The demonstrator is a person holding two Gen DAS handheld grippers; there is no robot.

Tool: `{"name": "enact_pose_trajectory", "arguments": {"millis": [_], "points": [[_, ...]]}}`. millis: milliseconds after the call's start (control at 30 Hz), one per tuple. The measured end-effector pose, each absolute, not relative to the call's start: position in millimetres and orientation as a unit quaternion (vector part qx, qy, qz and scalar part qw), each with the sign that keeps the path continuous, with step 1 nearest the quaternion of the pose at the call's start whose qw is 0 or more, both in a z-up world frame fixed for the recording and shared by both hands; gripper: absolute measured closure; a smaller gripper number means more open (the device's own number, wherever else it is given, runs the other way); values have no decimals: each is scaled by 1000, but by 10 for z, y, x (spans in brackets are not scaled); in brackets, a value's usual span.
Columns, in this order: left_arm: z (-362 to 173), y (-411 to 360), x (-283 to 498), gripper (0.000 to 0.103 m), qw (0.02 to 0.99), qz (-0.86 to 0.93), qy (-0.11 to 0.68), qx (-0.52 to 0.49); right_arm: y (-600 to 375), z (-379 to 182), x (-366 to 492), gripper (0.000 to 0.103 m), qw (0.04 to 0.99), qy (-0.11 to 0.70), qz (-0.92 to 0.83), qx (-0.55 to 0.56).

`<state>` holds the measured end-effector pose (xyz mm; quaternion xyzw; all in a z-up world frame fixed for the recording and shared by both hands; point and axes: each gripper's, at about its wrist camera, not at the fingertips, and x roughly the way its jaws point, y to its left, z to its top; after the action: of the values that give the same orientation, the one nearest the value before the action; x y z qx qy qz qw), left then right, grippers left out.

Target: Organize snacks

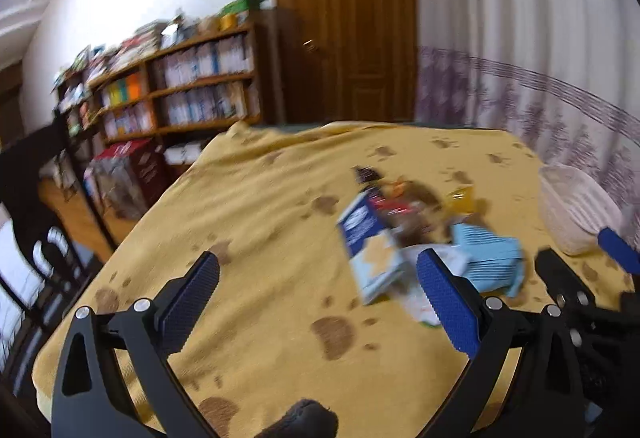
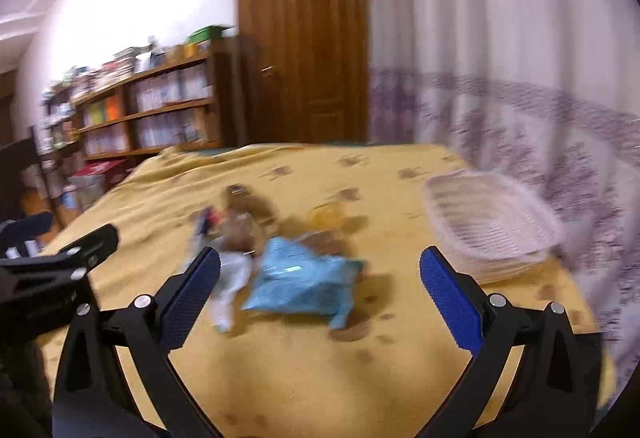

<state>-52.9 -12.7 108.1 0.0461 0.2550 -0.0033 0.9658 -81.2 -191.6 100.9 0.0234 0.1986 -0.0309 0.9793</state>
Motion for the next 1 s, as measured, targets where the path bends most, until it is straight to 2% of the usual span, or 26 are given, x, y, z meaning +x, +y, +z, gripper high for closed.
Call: {"name": "enact_pose_trajectory", "arguments": {"millis": [167, 433, 700, 1000], "points": [[1079, -381, -569, 5, 965, -22, 250, 78, -2036, 999, -899, 2, 977, 208, -42, 18], [912, -287, -483, 5, 956, -4, 284, 70, -1913, 859, -845, 2, 974, 226, -16, 5], [884, -283, -551, 5, 964, 4, 253, 84, -1884, 808, -806, 2, 971, 238, -17, 5], [788, -243, -465, 5, 957, -5, 281, 76, -1881, 708, -720, 2, 964, 265, -17, 8]]}}
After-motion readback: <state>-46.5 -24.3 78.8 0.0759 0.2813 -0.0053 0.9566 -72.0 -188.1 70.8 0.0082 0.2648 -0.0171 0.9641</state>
